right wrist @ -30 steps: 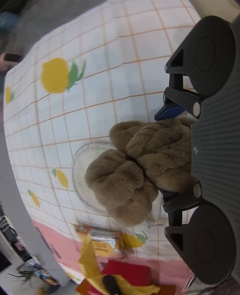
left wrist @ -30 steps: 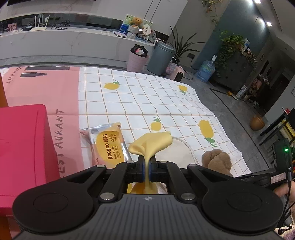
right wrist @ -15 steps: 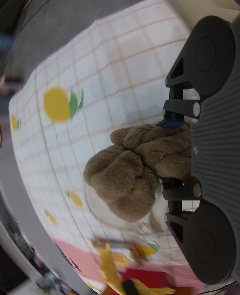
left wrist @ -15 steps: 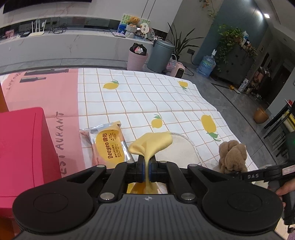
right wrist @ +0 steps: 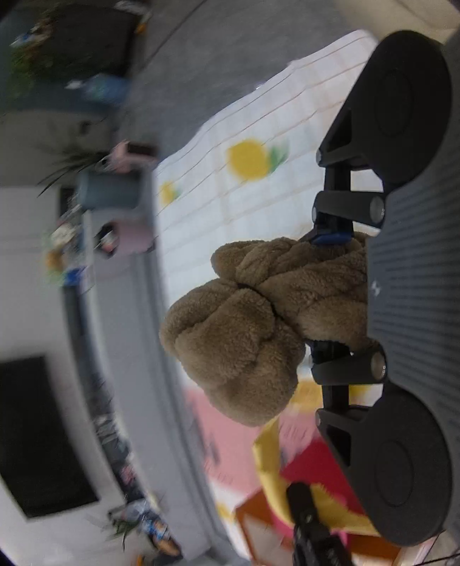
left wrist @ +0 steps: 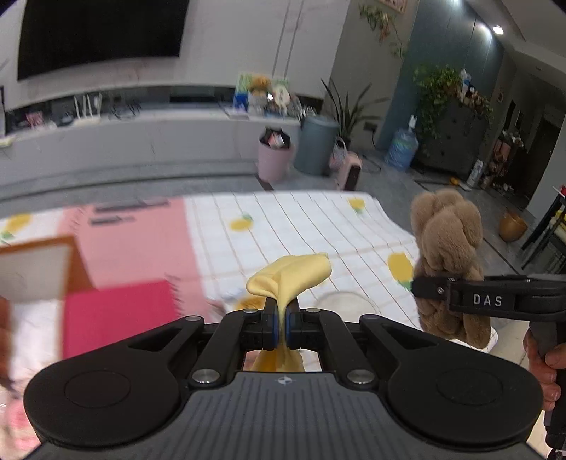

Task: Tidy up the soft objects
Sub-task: 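Carry the teddy bear and yellow cloth with both tools over the orange box, then open the left tool to drop the yellow cloth into the box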

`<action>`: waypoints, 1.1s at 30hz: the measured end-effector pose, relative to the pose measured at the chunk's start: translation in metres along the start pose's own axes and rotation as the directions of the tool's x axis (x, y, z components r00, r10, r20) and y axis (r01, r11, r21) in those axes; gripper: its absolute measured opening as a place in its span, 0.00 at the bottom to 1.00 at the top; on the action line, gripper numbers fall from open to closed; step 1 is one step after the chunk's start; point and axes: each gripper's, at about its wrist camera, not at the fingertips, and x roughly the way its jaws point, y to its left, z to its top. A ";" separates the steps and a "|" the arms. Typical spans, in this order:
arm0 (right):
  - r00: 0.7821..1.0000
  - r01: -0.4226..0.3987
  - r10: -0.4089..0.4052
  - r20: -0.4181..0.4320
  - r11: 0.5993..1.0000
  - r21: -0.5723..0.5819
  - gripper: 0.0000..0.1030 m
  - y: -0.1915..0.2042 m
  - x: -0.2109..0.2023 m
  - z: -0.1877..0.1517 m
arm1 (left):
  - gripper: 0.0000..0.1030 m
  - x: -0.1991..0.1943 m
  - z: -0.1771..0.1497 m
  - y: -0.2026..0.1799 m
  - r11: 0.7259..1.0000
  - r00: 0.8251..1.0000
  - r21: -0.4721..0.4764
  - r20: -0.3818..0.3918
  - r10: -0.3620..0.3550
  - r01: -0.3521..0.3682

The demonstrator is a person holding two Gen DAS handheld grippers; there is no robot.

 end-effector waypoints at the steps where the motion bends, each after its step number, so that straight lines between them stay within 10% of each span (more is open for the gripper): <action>1: 1.000 -0.016 0.016 0.020 1.000 -0.019 0.43 0.016 -0.007 0.004 | 0.04 -0.010 0.003 0.008 1.000 1.000 -0.001 0.007 0.009 -0.009; 12: 0.954 -0.247 0.275 0.120 0.946 -0.208 0.45 0.190 -0.041 0.019 | 0.04 -0.089 0.000 0.140 0.979 0.979 -0.054 0.038 0.200 -0.198; 22: 0.912 -0.384 0.389 0.128 0.921 -0.065 0.45 0.248 0.009 -0.038 | 0.04 -0.009 -0.049 0.220 0.952 0.989 -0.306 -0.132 -0.067 0.023; 29: 0.935 -0.352 0.354 0.036 0.935 -0.049 0.45 0.257 0.054 -0.043 | 0.03 0.040 -0.062 0.242 0.866 0.956 -0.498 -0.274 -0.108 -0.045; 33: 0.940 -0.339 0.341 0.026 0.939 -0.052 0.45 0.259 0.064 -0.041 | 0.04 0.052 -0.067 0.232 0.895 0.936 -0.440 -0.342 -0.087 -0.077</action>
